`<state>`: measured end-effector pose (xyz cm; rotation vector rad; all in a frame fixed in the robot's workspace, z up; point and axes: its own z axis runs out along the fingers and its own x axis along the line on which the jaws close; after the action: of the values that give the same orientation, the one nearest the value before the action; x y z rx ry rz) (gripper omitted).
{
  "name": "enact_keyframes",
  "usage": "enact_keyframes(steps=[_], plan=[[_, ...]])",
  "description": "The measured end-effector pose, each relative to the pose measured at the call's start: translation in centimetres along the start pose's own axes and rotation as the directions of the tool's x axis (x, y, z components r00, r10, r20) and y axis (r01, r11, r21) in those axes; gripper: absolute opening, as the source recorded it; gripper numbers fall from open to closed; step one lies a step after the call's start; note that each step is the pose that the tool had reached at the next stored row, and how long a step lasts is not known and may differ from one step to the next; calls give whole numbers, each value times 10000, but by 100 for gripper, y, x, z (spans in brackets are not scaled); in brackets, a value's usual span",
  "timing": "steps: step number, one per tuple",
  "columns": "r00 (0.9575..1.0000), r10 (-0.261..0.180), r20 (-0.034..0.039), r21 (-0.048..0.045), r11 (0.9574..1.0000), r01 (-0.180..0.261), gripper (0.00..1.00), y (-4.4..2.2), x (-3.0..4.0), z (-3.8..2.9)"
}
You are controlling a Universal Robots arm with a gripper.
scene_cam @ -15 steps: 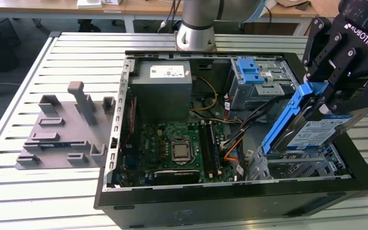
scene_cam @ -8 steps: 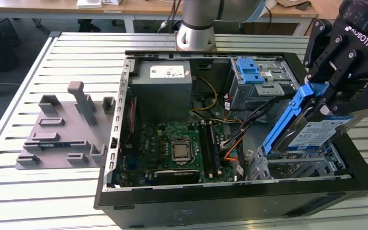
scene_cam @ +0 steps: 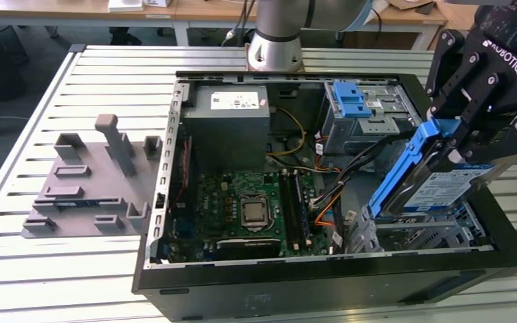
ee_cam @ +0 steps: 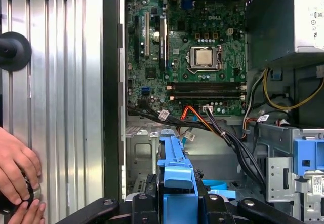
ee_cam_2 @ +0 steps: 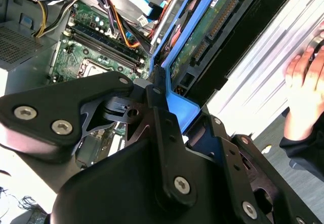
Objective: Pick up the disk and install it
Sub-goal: 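Insert the disk into the insertion slot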
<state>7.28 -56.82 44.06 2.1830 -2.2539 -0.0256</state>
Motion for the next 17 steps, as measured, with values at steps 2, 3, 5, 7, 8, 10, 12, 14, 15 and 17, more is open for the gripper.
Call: enact_keyframes(steps=[2,3,5,7,8,10,12,14,15,17], plan=[[10000,0,-1,0,10000,0,36,-2,0,7],[10000,-1,-1,0,10000,1,36,-3,0,12],[10000,0,-1,0,10000,0,36,-7,0,20],[10000,0,-1,0,10000,0,36,-8,0,29],[10000,0,-1,0,10000,0,36,-8,0,33],[10000,0,-1,0,10000,0,36,-8,0,42],[10000,0,-1,0,10000,0,36,-8,0,51],[10000,0,-1,0,10000,0,36,-8,0,58],[10000,0,-1,0,10000,0,36,-9,0,62],[10000,-1,-1,0,10000,1,36,-9,0,69]])
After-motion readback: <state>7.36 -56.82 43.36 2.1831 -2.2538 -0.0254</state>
